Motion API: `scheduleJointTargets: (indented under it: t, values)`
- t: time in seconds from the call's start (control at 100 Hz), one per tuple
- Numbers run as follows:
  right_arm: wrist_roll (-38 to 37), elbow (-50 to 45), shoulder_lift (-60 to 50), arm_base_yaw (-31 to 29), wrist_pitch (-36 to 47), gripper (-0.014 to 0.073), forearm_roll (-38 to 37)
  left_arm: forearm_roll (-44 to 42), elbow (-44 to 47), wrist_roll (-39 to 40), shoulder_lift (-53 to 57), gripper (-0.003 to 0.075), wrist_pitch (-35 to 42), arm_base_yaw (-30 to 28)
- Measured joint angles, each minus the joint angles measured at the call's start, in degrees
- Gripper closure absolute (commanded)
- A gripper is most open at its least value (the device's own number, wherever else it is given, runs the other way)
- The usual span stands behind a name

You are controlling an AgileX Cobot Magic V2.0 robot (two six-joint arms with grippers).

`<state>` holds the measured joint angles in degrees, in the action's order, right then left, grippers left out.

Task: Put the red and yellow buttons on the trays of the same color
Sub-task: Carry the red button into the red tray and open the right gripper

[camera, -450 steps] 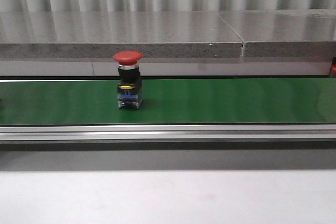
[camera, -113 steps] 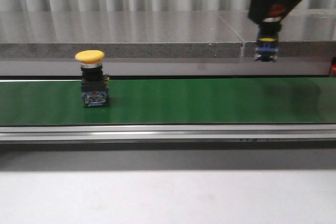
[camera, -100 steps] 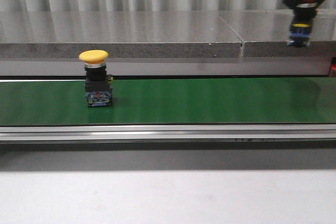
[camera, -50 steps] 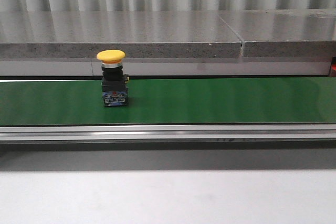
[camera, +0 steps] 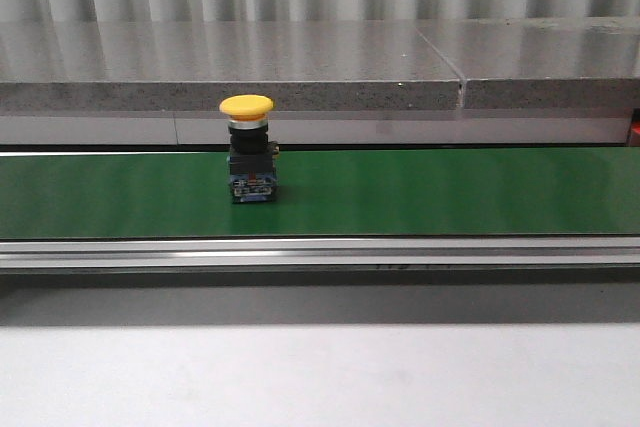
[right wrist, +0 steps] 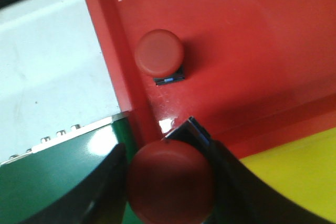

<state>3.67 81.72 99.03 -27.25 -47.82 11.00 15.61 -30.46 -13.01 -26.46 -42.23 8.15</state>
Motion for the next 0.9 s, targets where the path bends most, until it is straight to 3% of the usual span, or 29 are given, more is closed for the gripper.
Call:
scheduleJointTargets:
  t: [0.57,0.64,0.79,0.9]
  values:
    - [-0.1,0.0,10.9,0.0,6.6,0.0372,3.2,0.0,0.0,0.0,0.0,0.0740,0.0,0.0]
    - [-0.1,0.0,11.1,0.0,6.7,0.0317,3.3,0.0,0.0,0.0,0.0,0.0740,0.0,0.0]
    - [-0.2,0.0,11.4,0.0,6.8,0.0109,3.4,0.0,0.0,0.0,0.0,0.0740,0.0,0.0]
    - [-0.2,0.0,11.4,0.0,7.2,0.0095,3.4,0.0,0.0,0.0,0.0,0.0740,0.0,0.0]
